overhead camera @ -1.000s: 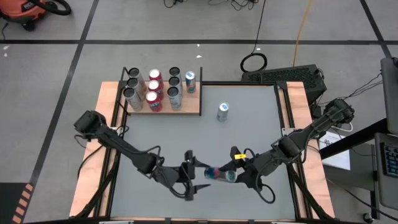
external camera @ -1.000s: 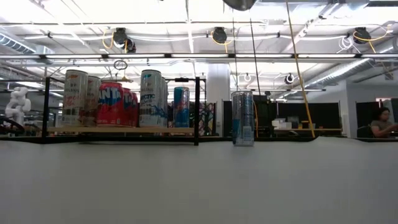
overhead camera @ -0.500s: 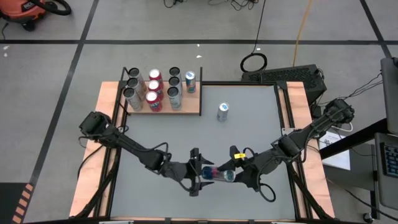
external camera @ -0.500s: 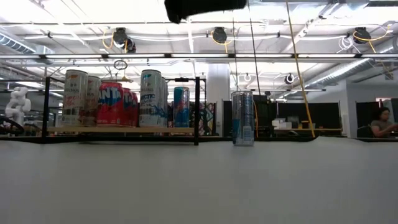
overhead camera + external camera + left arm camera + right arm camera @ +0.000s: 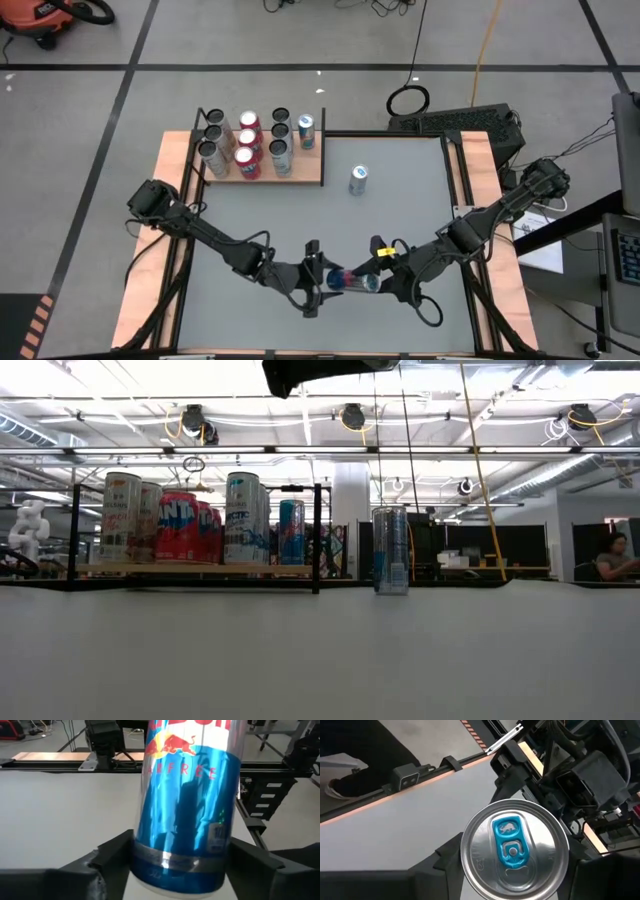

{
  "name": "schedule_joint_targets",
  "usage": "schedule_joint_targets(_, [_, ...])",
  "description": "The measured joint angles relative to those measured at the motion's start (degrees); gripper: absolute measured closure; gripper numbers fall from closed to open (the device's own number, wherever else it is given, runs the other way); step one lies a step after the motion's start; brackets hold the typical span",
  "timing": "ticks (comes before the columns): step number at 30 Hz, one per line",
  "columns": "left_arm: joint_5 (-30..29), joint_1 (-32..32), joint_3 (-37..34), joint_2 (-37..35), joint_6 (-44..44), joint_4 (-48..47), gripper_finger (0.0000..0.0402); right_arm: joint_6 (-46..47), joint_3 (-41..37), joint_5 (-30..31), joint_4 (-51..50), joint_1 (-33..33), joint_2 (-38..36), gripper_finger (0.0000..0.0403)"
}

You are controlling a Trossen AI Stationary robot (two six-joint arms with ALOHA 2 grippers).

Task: Place canned beverage on shelf
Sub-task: Put the bottom blue soda can on the shelf aligned with the other blue soda can

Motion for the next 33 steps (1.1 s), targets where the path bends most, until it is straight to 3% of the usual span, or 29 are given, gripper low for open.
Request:
schedule_joint_targets(5, [0.0, -0.1, 0.0, 0.0, 0.1, -0.3, 0.0161, 1.8, 0.0, -0.1, -0.3, 0.0, 0.0, 0.0226])
schedule_joint_targets(10, [-0.1, -0.1, 0.0, 0.0, -0.5, -0.2, 0.017, 6.6, 0.0, 0.3, -0.5, 0.0, 0.0, 0.0206])
schedule_joint_targets(16, [-2.4, -0.1, 0.0, -0.1, 0.1, -0.9, 0.0165, 23.0, 0.0, 3.0, 0.9, 0.0, 0.0, 0.0154])
schedule_joint_targets(19, [-6.2, -0.2, 0.0, -0.4, 0.1, -1.6, 0.0165, 34.7, 0.0, 8.0, 2.0, 0.0, 0.0, 0.0128])
schedule_joint_targets(22, [-11.9, -0.1, 0.3, -0.4, 1.7, -2.0, 0.0164, 42.3, 0.1, 8.8, 2.2, 0.0, -0.1, 0.0109])
schedule_joint_targets(29, [-21.5, -0.4, 1.7, -0.4, 3.6, -1.2, 0.0164, 47.8, -1.4, 22.4, 1.6, 0.5, 0.0, 0.0101])
schedule_joint_targets(33, [-26.2, -1.5, 1.7, -0.4, 3.5, -1.7, 0.0164, 48.7, -2.3, 24.9, 2.8, 0.4, -0.1, 0.0109])
